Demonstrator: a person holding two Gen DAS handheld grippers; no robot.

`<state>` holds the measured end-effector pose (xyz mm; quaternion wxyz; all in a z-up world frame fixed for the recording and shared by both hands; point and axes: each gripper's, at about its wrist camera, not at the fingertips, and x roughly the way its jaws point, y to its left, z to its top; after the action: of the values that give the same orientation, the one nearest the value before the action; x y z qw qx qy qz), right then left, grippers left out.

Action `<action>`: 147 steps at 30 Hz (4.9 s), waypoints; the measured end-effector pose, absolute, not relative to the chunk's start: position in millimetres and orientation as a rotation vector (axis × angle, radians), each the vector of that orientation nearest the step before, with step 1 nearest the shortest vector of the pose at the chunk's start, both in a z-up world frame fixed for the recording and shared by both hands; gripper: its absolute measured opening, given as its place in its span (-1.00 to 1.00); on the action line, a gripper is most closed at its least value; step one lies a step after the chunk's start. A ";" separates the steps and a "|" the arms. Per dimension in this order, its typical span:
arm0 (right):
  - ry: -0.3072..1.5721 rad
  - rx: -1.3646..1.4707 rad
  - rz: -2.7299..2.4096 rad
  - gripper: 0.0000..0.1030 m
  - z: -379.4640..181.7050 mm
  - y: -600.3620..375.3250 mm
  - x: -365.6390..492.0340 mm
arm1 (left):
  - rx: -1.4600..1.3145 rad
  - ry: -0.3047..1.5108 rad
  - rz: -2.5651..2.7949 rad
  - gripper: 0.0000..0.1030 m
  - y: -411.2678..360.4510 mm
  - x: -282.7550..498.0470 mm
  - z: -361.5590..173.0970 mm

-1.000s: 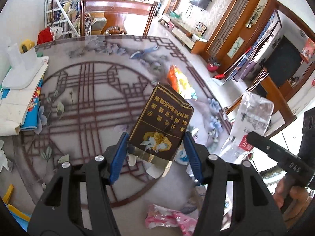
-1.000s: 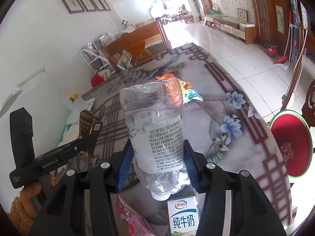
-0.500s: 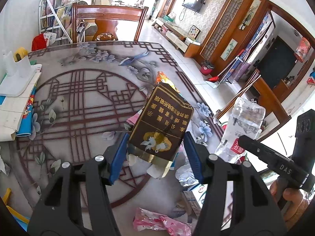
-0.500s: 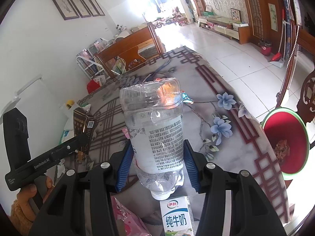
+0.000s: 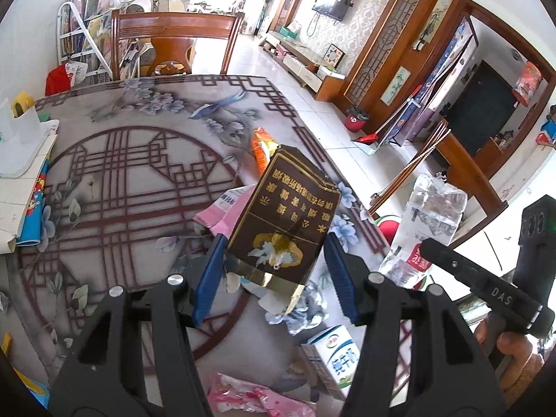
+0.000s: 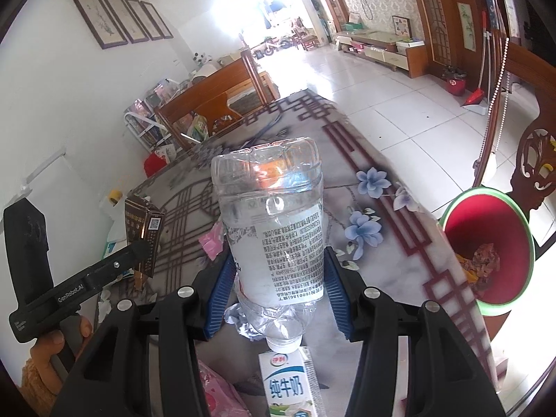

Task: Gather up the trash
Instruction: 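Carry the plastic bottle and brown box with both tools over the red bucket, then open both tools to drop the bottle and box into the bucket, then move both tools back over the table toward the remaining trash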

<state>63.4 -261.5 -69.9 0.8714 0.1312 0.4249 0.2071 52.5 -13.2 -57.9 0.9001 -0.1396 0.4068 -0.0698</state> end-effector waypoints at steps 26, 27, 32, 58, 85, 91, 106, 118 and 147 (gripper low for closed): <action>0.907 0.350 0.334 -0.06 -82.3 -359.7 91.5 | -0.253 0.878 -0.239 0.07 -112.2 103.8 -62.5; 0.909 0.352 0.332 -0.06 -83.1 -364.7 93.6 | -0.252 0.877 -0.239 0.07 -115.4 105.2 -62.5; 0.911 0.353 0.329 -0.06 -85.0 -384.6 102.2 | -0.252 0.881 -0.240 0.07 -135.6 115.1 -64.3; 0.930 0.374 0.365 -0.06 -95.2 -449.1 143.5 | -0.231 0.894 -0.205 0.07 -195.7 137.5 -61.3; 0.917 0.486 0.173 -0.06 -108.8 -586.9 136.3 | -0.143 1.000 -0.461 0.07 -354.9 196.3 -99.4; 0.904 0.488 0.184 -0.04 -104.5 -585.9 137.8 | -0.163 1.013 -0.452 0.13 -353.8 197.9 -102.8; 0.898 0.518 0.150 0.46 -103.2 -569.8 137.9 | -0.214 0.965 -0.406 0.62 -303.4 168.8 -91.6; 0.953 0.402 0.306 0.46 -101.8 -457.2 142.1 | -0.298 0.954 -0.271 0.62 -186.0 128.5 -93.6; 1.121 0.323 0.453 0.46 -126.4 -233.1 71.9 | 0.841 0.961 -0.794 0.71 -105.4 -67.0 -186.3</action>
<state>71.9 -233.1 -126.4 0.8105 0.1513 0.5248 0.2118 -67.0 -105.4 -186.3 0.7304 0.3820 0.4367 -0.3605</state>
